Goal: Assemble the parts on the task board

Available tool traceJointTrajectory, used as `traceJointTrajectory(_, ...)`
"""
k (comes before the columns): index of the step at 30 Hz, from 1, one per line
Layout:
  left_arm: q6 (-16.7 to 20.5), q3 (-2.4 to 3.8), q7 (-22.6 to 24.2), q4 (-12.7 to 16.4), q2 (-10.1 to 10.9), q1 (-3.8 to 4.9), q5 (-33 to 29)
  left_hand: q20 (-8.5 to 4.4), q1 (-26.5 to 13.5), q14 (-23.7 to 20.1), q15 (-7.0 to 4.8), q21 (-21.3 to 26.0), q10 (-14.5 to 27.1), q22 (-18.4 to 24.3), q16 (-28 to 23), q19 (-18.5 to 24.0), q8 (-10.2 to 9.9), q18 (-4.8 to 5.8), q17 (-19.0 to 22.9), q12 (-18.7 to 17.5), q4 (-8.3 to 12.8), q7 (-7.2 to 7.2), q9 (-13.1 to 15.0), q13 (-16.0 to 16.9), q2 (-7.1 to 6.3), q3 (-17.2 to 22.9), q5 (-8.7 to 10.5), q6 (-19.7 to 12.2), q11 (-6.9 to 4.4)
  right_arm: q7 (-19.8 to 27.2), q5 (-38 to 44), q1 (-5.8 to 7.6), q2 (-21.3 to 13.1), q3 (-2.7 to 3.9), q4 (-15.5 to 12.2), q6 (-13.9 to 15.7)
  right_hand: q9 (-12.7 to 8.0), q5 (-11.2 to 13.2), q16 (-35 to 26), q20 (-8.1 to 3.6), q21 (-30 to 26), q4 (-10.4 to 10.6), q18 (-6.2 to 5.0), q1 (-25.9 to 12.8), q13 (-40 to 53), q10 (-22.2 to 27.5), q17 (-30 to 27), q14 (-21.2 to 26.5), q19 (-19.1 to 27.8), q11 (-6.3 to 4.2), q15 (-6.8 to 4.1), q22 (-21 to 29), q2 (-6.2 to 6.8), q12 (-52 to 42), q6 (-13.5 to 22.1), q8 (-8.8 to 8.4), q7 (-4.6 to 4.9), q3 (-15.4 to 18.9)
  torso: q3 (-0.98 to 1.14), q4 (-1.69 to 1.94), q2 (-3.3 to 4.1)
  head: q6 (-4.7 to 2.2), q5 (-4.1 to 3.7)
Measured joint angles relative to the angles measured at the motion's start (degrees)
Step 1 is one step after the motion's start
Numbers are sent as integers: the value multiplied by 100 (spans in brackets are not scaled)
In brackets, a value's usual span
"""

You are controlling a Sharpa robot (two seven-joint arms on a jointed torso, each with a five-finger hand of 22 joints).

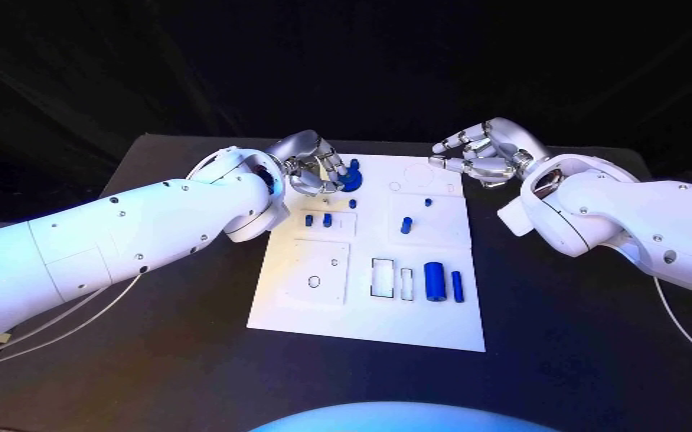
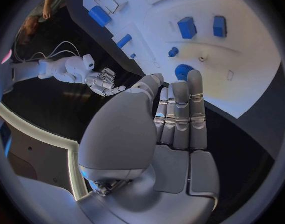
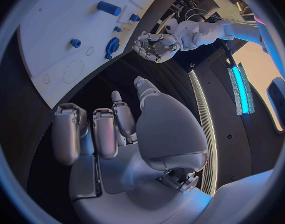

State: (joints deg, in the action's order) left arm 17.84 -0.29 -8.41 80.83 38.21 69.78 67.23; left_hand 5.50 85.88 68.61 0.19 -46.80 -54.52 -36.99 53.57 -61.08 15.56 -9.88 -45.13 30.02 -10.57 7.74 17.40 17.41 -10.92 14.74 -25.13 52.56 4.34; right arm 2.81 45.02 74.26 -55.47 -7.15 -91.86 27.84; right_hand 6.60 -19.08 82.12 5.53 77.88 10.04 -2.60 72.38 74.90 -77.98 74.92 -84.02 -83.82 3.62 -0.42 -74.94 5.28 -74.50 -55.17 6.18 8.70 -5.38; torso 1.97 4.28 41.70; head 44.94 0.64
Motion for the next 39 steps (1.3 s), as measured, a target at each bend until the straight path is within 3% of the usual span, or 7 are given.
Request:
traceJointTrajectory(4,-8,-12,223,-40,-124,-4,606,-16,-95,376,13,-116,-42,-93,572,-206,-136,0,-400,-248,1,-7,-202,-268,-95,31,0,153,-2,10,5,0,0,0,-5,3,-6,-34,-157,-43,-236,-16,0,31,-85,244,0,0,42,-2,0,0,-31,321,0,0,0,16,1,-1,2,-23,-12)
traceJointTrajectory(7,-66,-15,286,-77,-200,-7,1060,-6,-109,642,13,-582,-45,-599,994,-540,-184,1,-729,-408,18,-31,-303,-430,-109,48,0,253,1,21,10,0,1,0,-9,6,-7,-34,-275,-53,-418,-16,-91,31,-341,442,-34,0,119,-10,0,0,-31,628,0,0,0,16,1,-1,1,-31,-24)
traceJointTrajectory(9,-125,-16,300,-108,-249,-7,1307,-2,-140,794,17,-929,-73,-985,1244,-759,-220,0,-931,-496,17,-39,-362,-520,-140,48,0,303,29,27,12,0,2,0,-11,9,-13,-34,-344,-51,-515,-16,-92,32,-506,552,-99,13,135,-19,-13,1,-32,816,0,22,0,16,1,0,1,-35,-31)
traceJointTrajectory(11,-211,-17,301,-148,-306,-7,1551,1,-162,858,25,-1132,-75,-1211,1388,-875,-250,100,-1020,-574,17,-44,-411,-599,-162,48,22,348,31,33,14,0,4,0,-14,13,-13,-34,-365,-72,-584,-32,-91,61,-590,572,-146,21,156,-23,-21,1,-61,908,0,22,0,32,1,2,1,-40,-38)
traceJointTrajectory(15,-407,-18,291,-230,-396,-9,1892,33,-191,955,19,-1422,-95,-1540,1596,-1010,-295,101,-1177,-664,18,-69,-479,-701,-191,48,22,374,50,48,16,0,6,0,-20,19,-12,-34,-409,-51,-635,-32,-91,61,-663,613,-177,-1,176,-24,-43,14,-61,973,0,22,0,32,1,0,0,-43,-45)
traceJointTrajectory(21,-695,-20,245,-382,-520,-14,2205,43,-219,990,26,-1571,-95,-1720,1703,-1061,-329,188,-1242,-743,16,-70,-532,-787,-212,-3,46,415,50,64,18,0,7,0,-26,30,-12,-56,-409,-51,-647,-32,-91,61,-699,613,-190,-1,176,-24,-43,30,-61,1002,0,22,0,32,1,0,-3,-44,-62)
traceJointTrajectory(39,-1060,-27,176,-727,-779,-80,2509,42,-233,1017,40,-1666,-147,-1823,1787,-1101,-392,188,-1203,-843,32,-29,-598,-880,-185,-19,46,497,63,89,21,0,22,0,-32,66,-18,-56,-431,-72,-702,-32,-91,61,-741,634,-211,-1,196,-3,-42,64,-61,1039,0,22,0,32,-2,12,-8,-10,-89)
